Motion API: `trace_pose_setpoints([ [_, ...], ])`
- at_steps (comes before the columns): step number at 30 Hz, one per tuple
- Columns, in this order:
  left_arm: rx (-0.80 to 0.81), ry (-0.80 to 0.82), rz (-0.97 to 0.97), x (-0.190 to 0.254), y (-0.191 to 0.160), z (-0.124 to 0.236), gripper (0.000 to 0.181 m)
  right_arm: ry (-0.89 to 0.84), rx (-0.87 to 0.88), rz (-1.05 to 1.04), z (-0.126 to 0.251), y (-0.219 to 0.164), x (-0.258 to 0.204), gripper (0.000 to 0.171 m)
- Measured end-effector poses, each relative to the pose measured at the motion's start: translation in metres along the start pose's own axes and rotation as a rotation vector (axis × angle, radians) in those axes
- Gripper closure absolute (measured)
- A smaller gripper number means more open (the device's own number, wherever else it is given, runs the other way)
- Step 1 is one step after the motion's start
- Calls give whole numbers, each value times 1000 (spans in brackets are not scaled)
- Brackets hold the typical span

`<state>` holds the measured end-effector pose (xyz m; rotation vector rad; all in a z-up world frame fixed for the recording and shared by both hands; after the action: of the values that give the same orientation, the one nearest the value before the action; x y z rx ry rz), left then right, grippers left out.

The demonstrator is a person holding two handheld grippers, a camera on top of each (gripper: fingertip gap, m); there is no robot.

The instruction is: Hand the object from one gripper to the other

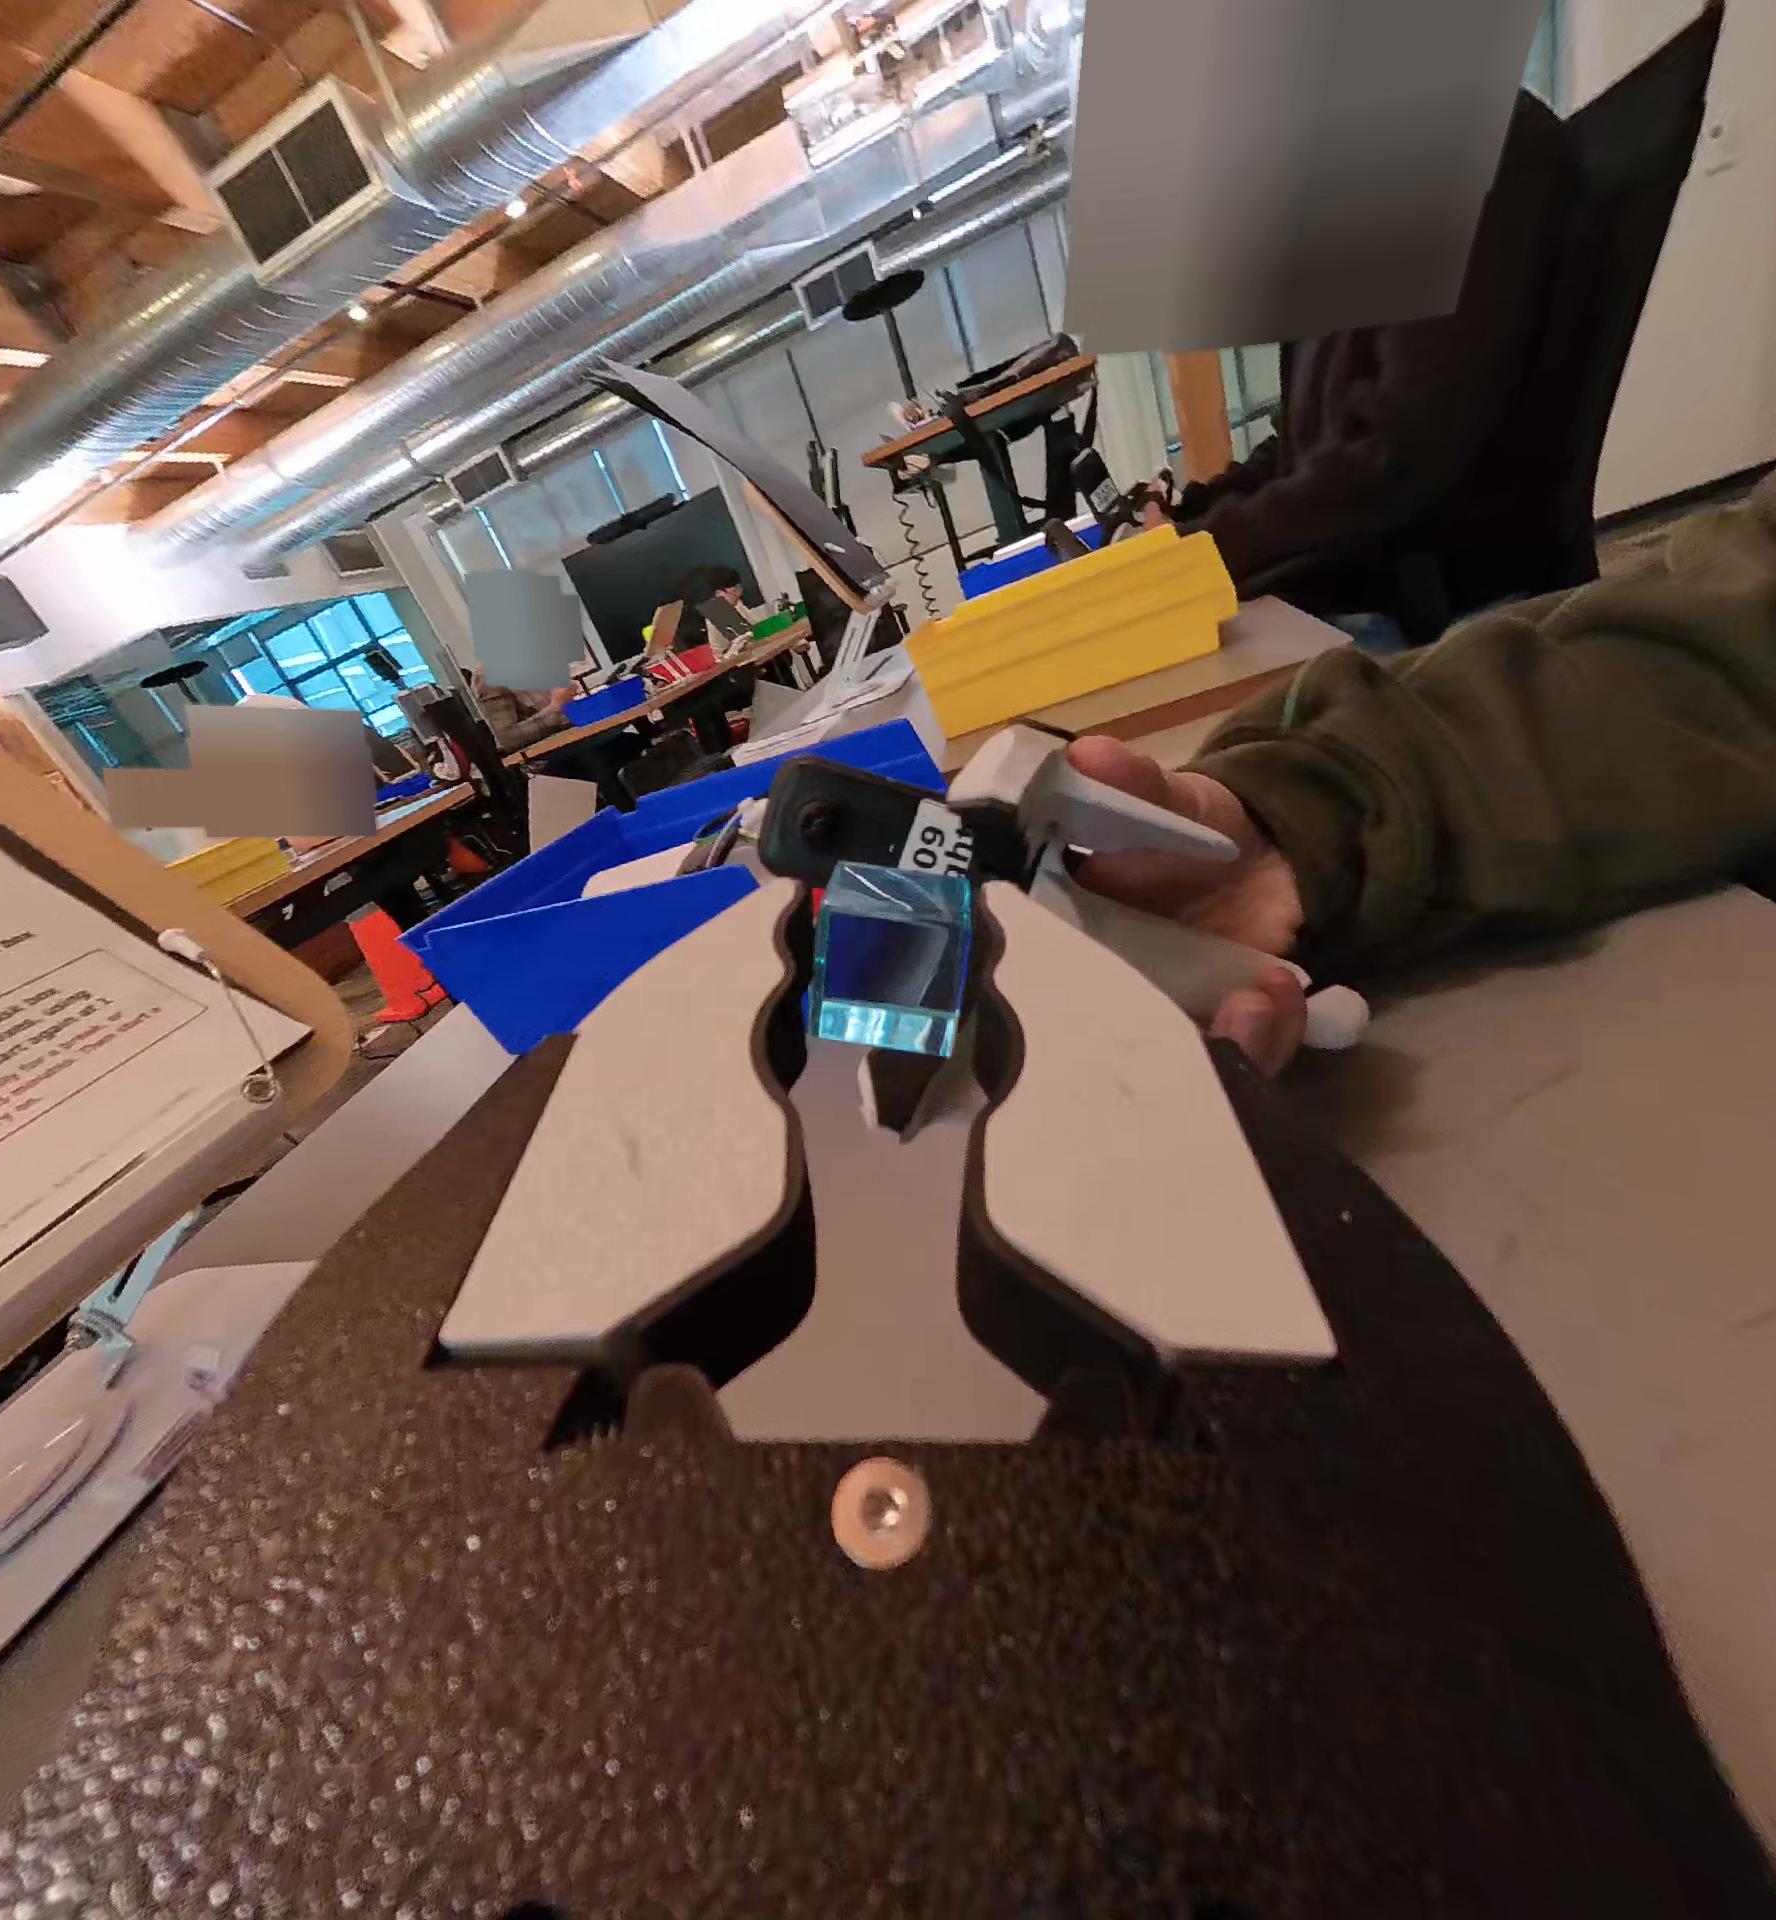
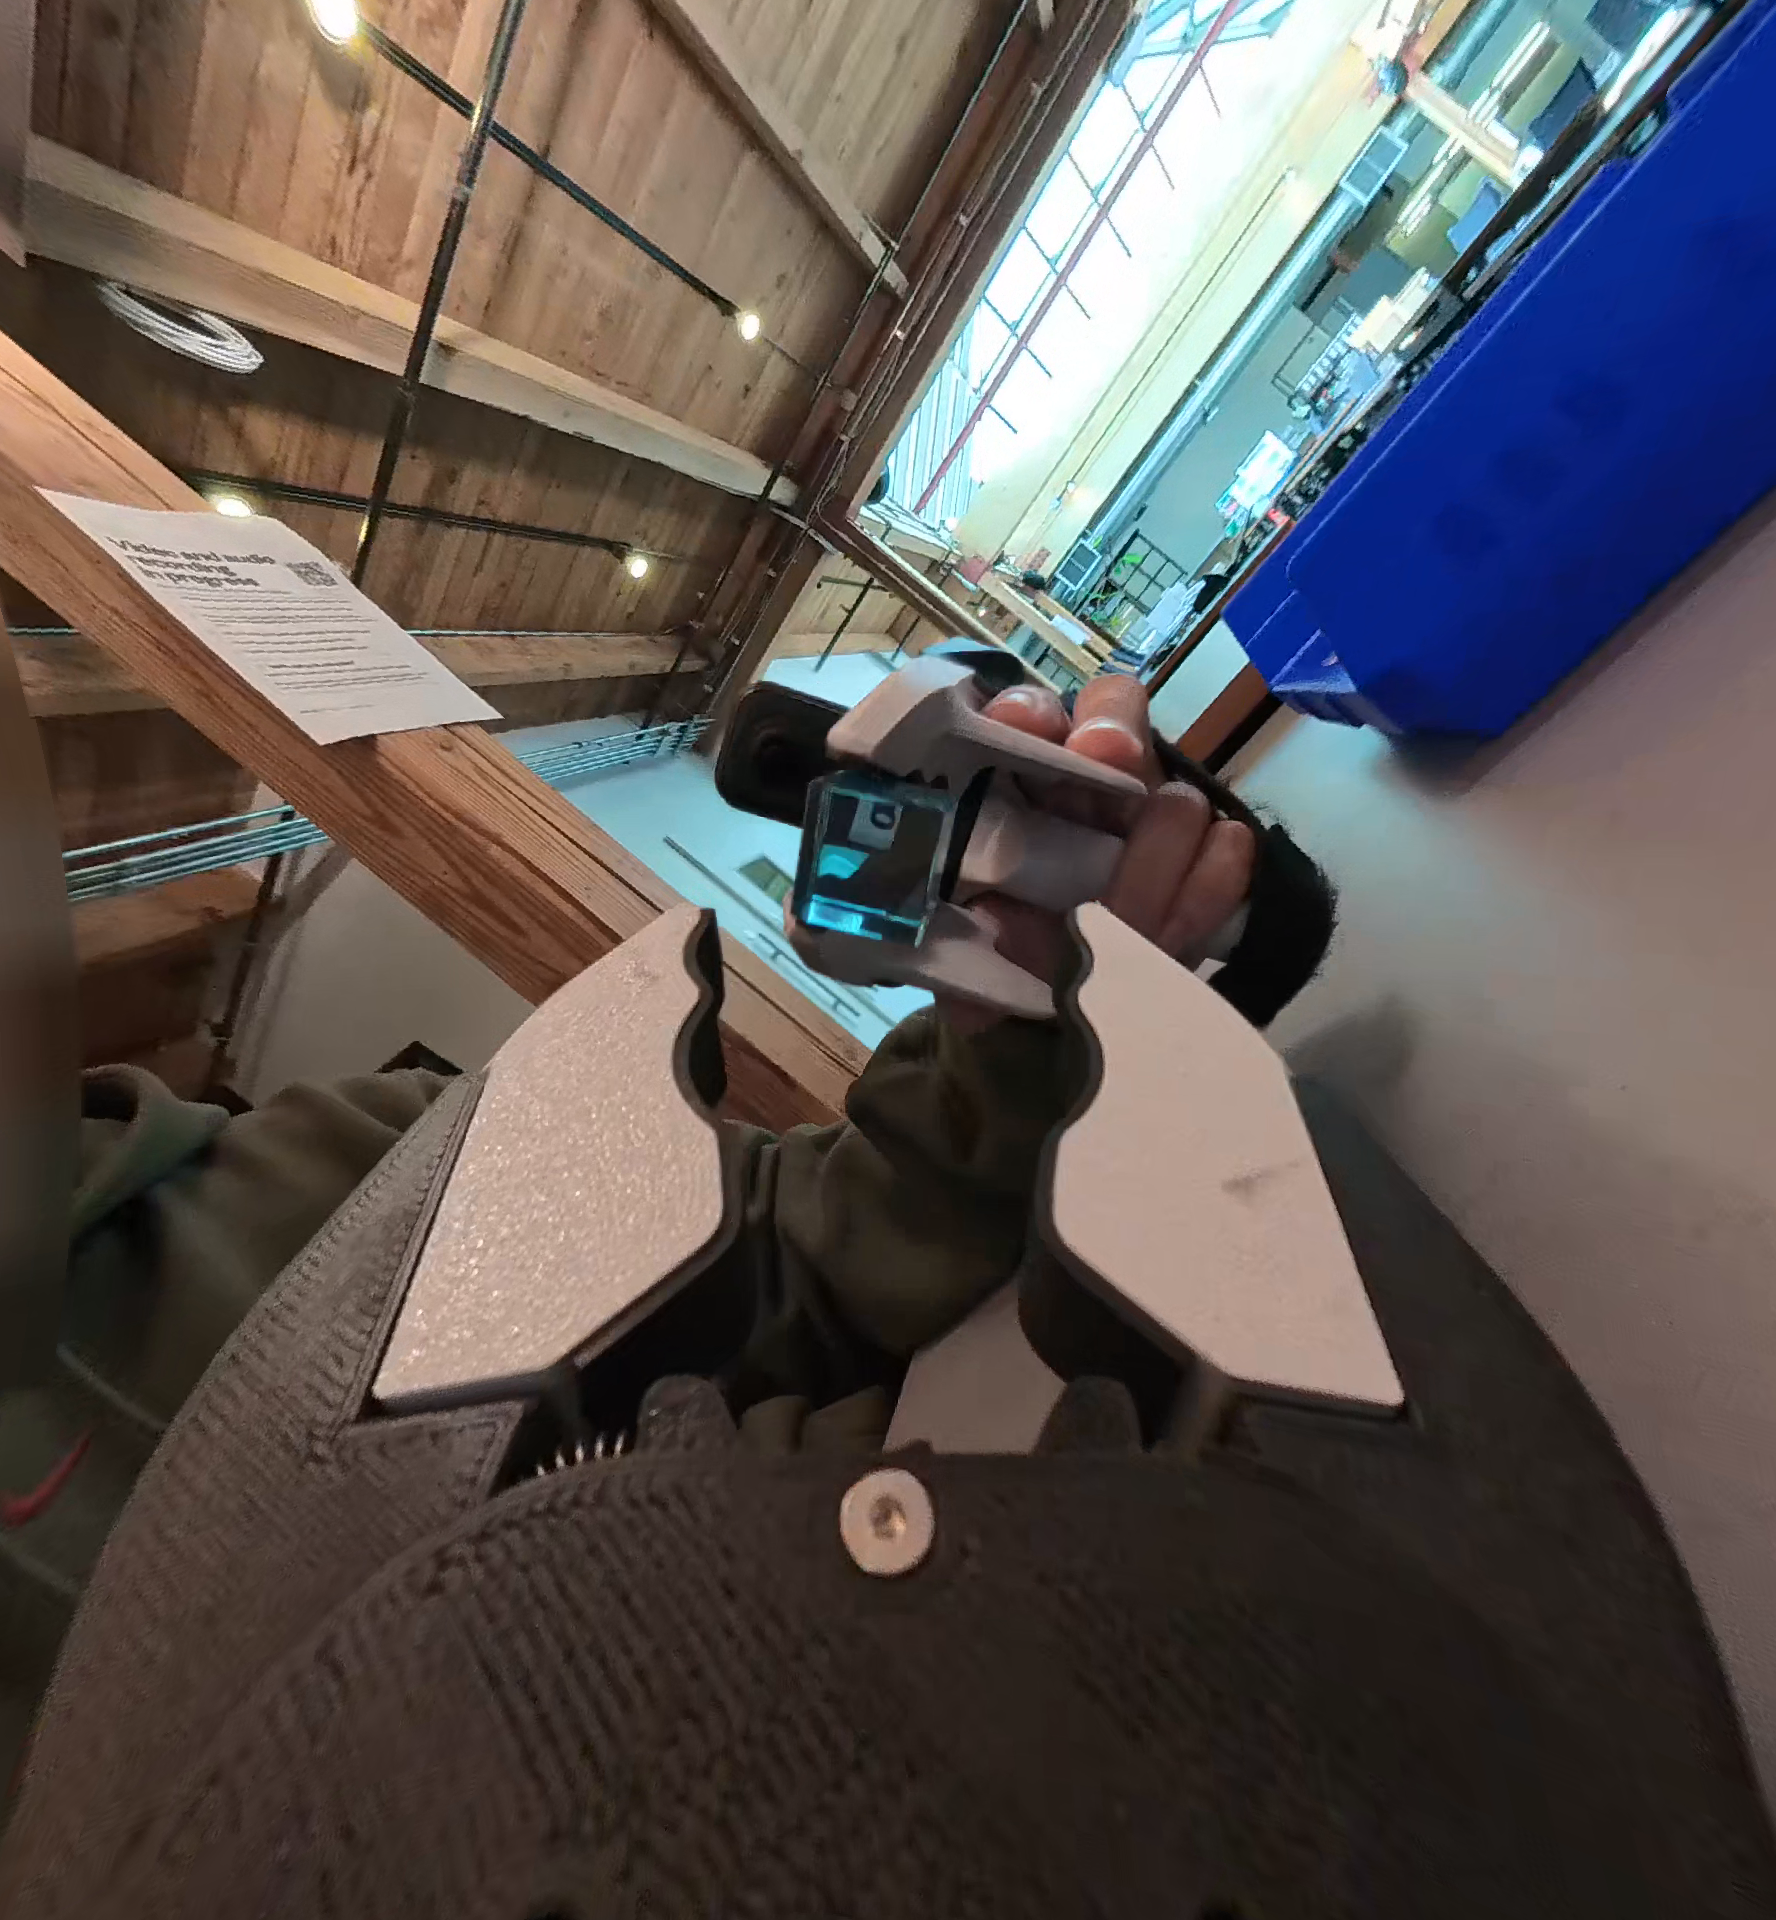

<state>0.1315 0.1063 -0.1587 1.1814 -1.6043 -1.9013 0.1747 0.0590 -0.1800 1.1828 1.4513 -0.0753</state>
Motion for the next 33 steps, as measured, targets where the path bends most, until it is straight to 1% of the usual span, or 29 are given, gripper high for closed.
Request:
trace_pose_setpoints([
  [2,-36,-12,-30,2,-3,-3,153,27,15,-29,-1,0,0,118],
  [4,-70,-23,-46,5,-9,-5,153,55,30,-41,0,2,-1,132],
  [6,-85,-21,-60,7,-11,-7,153,31,32,-40,2,1,2,134],
  [7,-86,-22,-69,8,-11,-8,153,9,17,-24,2,0,4,141],
  [8,-95,-18,-83,8,-11,-8,153,-5,0,-2,2,-2,6,144],
  [11,-114,2,-128,9,-12,-10,153,-34,-36,54,3,-1,6,144],
  [13,-167,25,-140,7,-19,-11,152,-122,-85,157,6,1,7,144],
  [14,-199,38,-122,7,-23,-13,151,-200,-102,249,8,4,9,145],
  [15,-212,34,-79,7,-25,-13,145,-307,-129,367,12,6,12,145],
  [16,-206,28,-21,6,-25,-14,135,-430,-159,499,16,10,15,145],
  [18,-194,59,119,-2,-24,-12,132,-685,-224,807,27,18,17,145],
  [21,-263,87,365,-14,-32,-11,127,-1041,-391,1276,38,25,17,145],
  [22,-294,69,430,-14,-36,-12,120,-1125,-459,1418,39,24,18,145],
  [23,-311,41,474,-12,-40,-14,117,-1198,-519,1541,39,23,19,145],
  [25,-348,64,529,-13,-50,-17,122,-1278,-631,1717,34,18,23,145],
  [27,-351,93,598,-14,-55,-20,126,-1314,-715,1829,27,13,28,145],
  [29,-342,68,670,-12,-57,-24,128,-1339,-770,1942,21,10,29,145],
  [30,-344,50,690,-10,-57,-25,136,-1354,-787,1983,19,9,29,145],
  [33,-307,44,702,-11,-55,-24,146,-1346,-836,2028,17,6,32,145],
])
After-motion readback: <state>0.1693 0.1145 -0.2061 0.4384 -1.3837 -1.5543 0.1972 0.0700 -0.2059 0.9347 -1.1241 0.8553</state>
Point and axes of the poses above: each gripper's, where its closed fingertips meet, z back along the fingers, y out of its top, x = y × z across the jaws, the point moved 4 cm from there along z, back along the fingers, and after that the axes turned 6 degrees about -x, right-handed, at the moved point
